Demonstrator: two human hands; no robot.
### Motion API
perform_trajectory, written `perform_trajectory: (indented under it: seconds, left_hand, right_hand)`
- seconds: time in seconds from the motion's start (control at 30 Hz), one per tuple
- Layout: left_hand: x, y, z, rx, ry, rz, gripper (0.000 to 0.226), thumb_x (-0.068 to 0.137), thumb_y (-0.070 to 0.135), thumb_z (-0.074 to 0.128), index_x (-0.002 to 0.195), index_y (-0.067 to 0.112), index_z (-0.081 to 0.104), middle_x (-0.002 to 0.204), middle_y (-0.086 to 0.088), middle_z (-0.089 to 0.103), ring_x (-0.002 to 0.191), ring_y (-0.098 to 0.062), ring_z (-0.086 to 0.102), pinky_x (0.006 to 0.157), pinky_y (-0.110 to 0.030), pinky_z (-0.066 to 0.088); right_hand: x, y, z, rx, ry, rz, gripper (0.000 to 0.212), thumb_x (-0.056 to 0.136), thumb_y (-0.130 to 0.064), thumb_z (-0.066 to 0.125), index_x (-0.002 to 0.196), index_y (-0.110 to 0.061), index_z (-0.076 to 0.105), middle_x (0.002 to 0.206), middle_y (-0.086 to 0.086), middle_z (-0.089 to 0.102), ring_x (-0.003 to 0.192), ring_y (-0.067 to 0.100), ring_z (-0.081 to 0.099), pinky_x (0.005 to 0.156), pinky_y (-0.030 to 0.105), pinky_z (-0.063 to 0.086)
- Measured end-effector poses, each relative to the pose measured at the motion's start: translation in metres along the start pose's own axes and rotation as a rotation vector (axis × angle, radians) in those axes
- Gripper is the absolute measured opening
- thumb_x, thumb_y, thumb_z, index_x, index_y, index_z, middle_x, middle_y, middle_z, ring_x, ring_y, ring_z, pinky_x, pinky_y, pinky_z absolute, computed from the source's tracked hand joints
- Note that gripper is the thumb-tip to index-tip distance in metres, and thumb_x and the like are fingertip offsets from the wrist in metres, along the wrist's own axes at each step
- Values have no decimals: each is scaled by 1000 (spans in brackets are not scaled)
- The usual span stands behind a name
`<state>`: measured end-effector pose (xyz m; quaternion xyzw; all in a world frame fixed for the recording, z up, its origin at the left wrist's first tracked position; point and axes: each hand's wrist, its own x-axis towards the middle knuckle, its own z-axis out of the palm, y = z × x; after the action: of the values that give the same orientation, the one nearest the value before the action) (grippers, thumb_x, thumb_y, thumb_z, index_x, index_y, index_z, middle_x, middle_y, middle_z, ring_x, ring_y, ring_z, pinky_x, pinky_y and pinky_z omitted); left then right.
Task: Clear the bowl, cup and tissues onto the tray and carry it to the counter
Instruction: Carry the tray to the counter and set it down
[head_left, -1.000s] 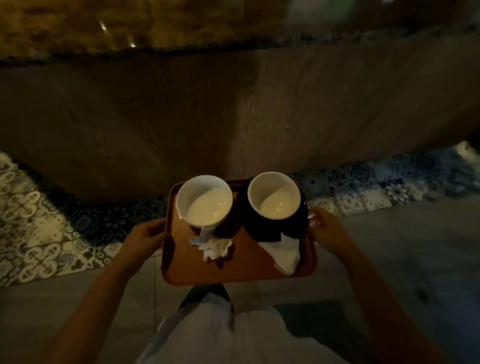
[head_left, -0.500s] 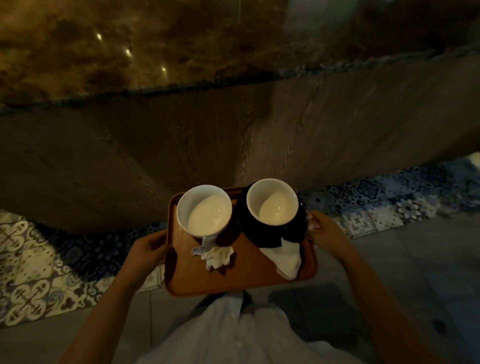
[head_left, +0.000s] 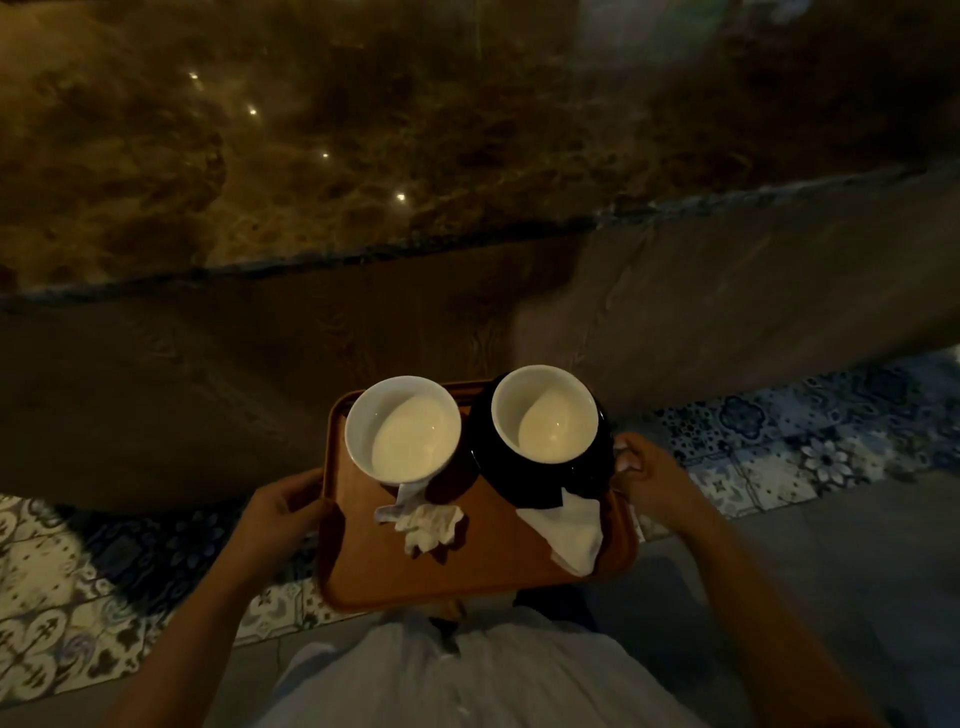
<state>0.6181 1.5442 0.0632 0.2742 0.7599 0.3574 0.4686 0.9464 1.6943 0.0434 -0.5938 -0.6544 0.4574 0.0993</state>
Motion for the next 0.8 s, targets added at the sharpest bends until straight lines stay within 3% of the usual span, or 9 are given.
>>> perform_trajectory:
  seconds: [0.13, 0.27, 0.37, 0.5, 0.63, 0.73, 0.8]
  left_hand:
    - [10, 28, 22, -17, 25, -9, 39, 83, -6, 52, 85, 32, 62, 64, 19, 72, 74, -10, 65, 64, -25, 48]
    - [20, 64, 48, -54, 96, -1, 40, 84, -8, 51, 86, 32, 61, 64, 22, 71, 63, 2, 67, 66, -27, 48]
    - [21, 93, 65, -100, 138, 18, 39, 83, -6, 53, 86, 32, 62, 65, 22, 71, 73, -8, 66, 69, -29, 48]
    - [20, 130, 82, -157, 196, 37, 38, 82, -4, 55, 82, 33, 63, 64, 19, 72, 79, -12, 63, 66, -28, 46]
    - [20, 162, 84, -90, 222, 68, 39, 83, -2, 55, 81, 36, 61, 62, 20, 71, 65, -3, 67, 63, -26, 44]
    - [28, 185, 79, -30, 236, 102, 38, 84, 1, 55, 81, 39, 58, 57, 27, 67, 70, -6, 63, 61, -24, 43]
    - [40, 198, 73, 0, 235, 132, 38, 85, 0, 54, 82, 38, 58, 55, 28, 65, 65, -4, 64, 59, -24, 44]
  right_hand:
    - [30, -8, -36, 16, -38, -22, 37, 82, 20, 41, 71, -15, 44, 60, 0, 42, 55, 3, 43, 49, 3, 35]
    - [66, -18, -81, -12, -82, -56, 22, 82, 15, 40, 82, -5, 51, 63, 2, 43, 57, 11, 38, 50, 20, 32]
    - [86, -29, -116, -33, -111, -81, 24, 81, 12, 44, 90, -7, 54, 63, 4, 47, 56, 14, 42, 52, 25, 33]
    - [105, -49, -159, -78, -127, -140, 31, 81, 10, 48, 80, -21, 53, 61, 3, 49, 56, 15, 44, 55, 28, 35]
    - [112, -69, -192, -45, -169, -143, 26, 80, 9, 52, 89, -14, 57, 62, 12, 53, 59, 23, 49, 60, 31, 39]
    - [119, -83, -208, -38, -178, -139, 25, 80, 12, 53, 97, -6, 57, 70, 28, 55, 64, 27, 52, 63, 36, 40]
    - [124, -94, -216, -32, -167, -152, 25, 81, 12, 54, 98, -5, 57, 72, 29, 55, 62, 27, 52, 61, 36, 40]
